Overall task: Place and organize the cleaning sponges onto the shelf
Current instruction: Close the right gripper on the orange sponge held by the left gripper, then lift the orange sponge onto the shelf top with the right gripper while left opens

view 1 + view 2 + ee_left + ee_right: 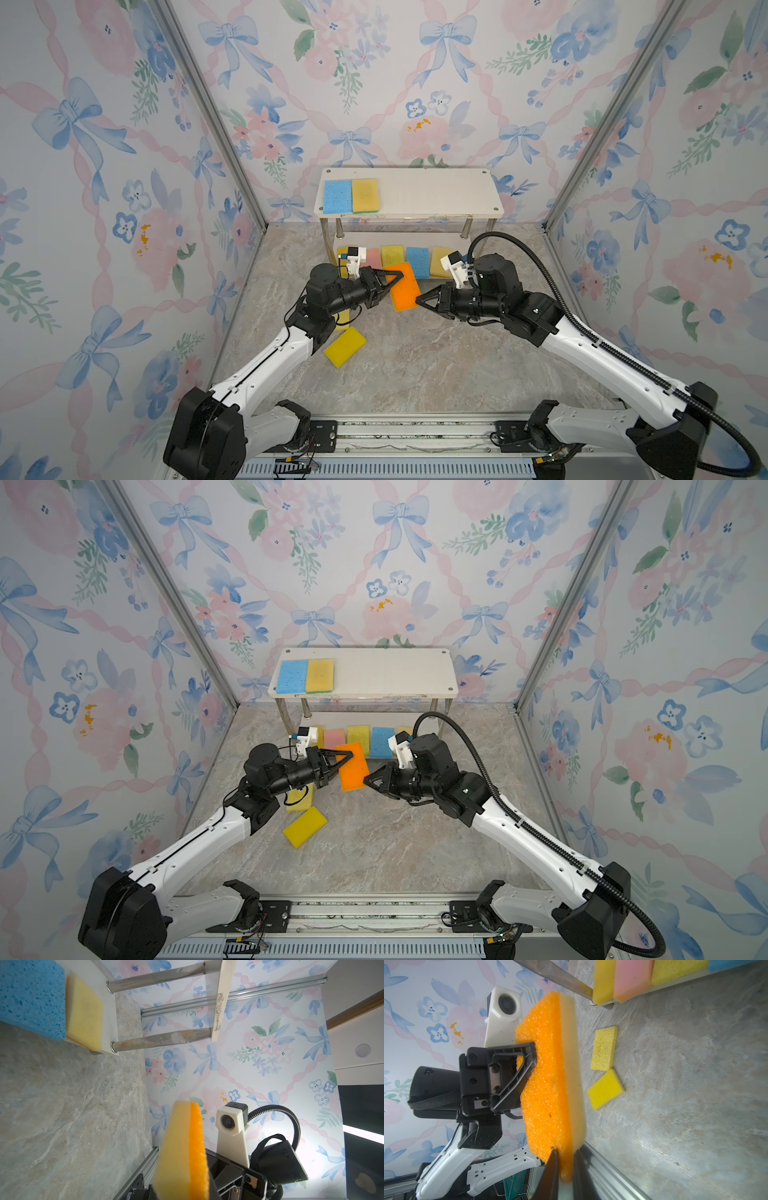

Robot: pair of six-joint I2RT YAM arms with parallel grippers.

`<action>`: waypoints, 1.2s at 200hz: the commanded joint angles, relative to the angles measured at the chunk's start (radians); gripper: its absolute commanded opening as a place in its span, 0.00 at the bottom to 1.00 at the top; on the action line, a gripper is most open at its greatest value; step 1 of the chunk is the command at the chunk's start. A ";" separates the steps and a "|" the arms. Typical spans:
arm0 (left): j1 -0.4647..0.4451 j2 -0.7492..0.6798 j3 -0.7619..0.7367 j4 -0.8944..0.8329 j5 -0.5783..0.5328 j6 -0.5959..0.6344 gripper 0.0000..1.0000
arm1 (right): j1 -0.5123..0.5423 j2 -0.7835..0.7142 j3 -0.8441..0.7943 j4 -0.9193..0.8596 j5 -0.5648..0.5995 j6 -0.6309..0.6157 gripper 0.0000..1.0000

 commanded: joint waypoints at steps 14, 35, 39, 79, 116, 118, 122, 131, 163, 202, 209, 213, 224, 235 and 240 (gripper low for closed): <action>0.008 -0.012 -0.015 0.024 -0.001 -0.002 0.26 | 0.008 -0.012 0.002 -0.002 0.007 -0.013 0.09; 0.017 -0.013 -0.004 0.012 0.000 0.015 0.44 | -0.010 -0.033 0.001 -0.028 0.018 -0.021 0.07; 0.021 -0.014 0.000 0.004 0.000 0.023 0.45 | -0.016 -0.039 0.002 -0.036 0.018 -0.024 0.07; 0.072 -0.052 0.089 -0.271 -0.072 0.215 0.64 | -0.124 -0.080 0.078 -0.220 0.004 -0.131 0.06; 0.102 -0.101 0.038 -0.318 -0.133 0.215 0.68 | -0.196 -0.067 0.237 -0.370 -0.010 -0.258 0.06; 0.102 -0.102 0.034 -0.319 -0.130 0.215 0.68 | -0.198 -0.062 0.248 -0.374 -0.013 -0.262 0.06; 0.102 -0.100 0.026 -0.321 -0.126 0.214 0.68 | -0.200 -0.057 0.266 -0.380 -0.021 -0.268 0.06; 0.101 -0.101 0.013 -0.332 -0.121 0.221 0.69 | -0.206 -0.043 0.302 -0.384 -0.035 -0.273 0.06; 0.080 -0.101 -0.010 -0.435 -0.140 0.289 0.72 | -0.241 0.062 0.445 -0.356 -0.083 -0.235 0.06; 0.029 -0.110 -0.042 -0.544 -0.178 0.355 0.78 | -0.275 0.232 0.550 -0.139 -0.142 -0.082 0.06; 0.022 -0.116 -0.049 -0.553 -0.181 0.361 0.80 | -0.277 0.266 0.577 -0.100 -0.155 -0.056 0.06; 0.018 -0.119 -0.051 -0.560 -0.184 0.365 0.81 | -0.278 0.288 0.592 -0.080 -0.165 -0.043 0.06; 0.015 -0.128 -0.052 -0.588 -0.194 0.382 0.82 | -0.278 0.347 0.647 -0.050 -0.177 -0.019 0.06; 0.015 -0.138 -0.049 -0.618 -0.201 0.403 0.85 | -0.277 0.406 0.708 -0.038 -0.181 -0.006 0.05; 0.015 -0.142 -0.047 -0.631 -0.203 0.411 0.86 | -0.277 0.430 0.733 -0.034 -0.183 -0.004 0.06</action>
